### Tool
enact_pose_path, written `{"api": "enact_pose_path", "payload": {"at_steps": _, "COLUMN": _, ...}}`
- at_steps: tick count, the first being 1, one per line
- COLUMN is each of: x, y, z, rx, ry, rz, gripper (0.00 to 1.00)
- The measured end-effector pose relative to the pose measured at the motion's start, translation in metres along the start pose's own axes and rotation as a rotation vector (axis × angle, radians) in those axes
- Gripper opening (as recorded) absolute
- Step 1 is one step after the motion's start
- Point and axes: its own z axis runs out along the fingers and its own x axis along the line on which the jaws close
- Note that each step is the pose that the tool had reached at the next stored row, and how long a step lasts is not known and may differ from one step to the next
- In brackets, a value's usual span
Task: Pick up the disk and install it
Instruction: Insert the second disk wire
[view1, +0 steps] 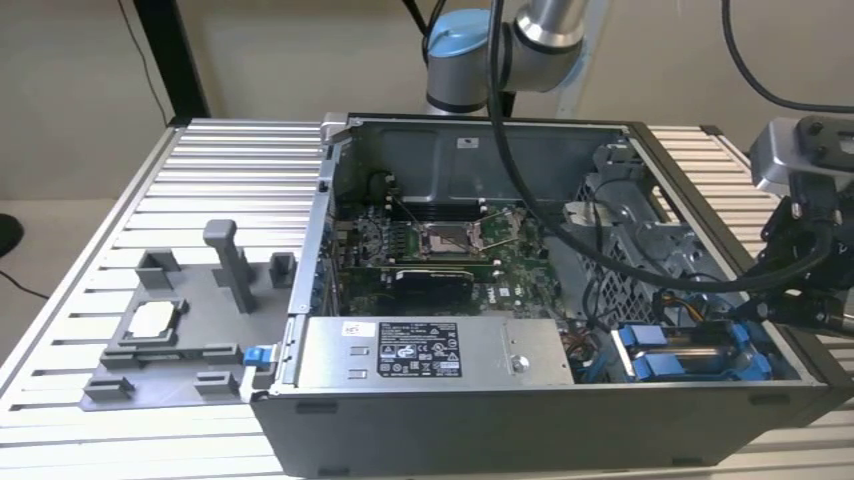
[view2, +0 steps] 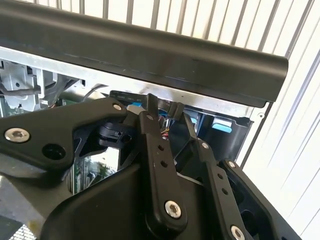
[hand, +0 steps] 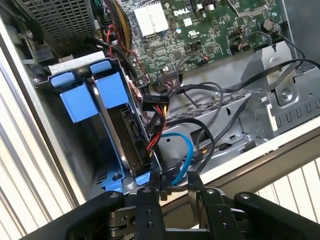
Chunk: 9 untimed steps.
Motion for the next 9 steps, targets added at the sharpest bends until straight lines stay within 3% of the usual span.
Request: {"api": "enact_pose_path", "payload": {"at_steps": 9, "x": 0.0002, "y": 0.0001, "z": 0.0005, "rx": 0.001, "ry": -0.0029, "rz": 0.0, "gripper": 1.0}}
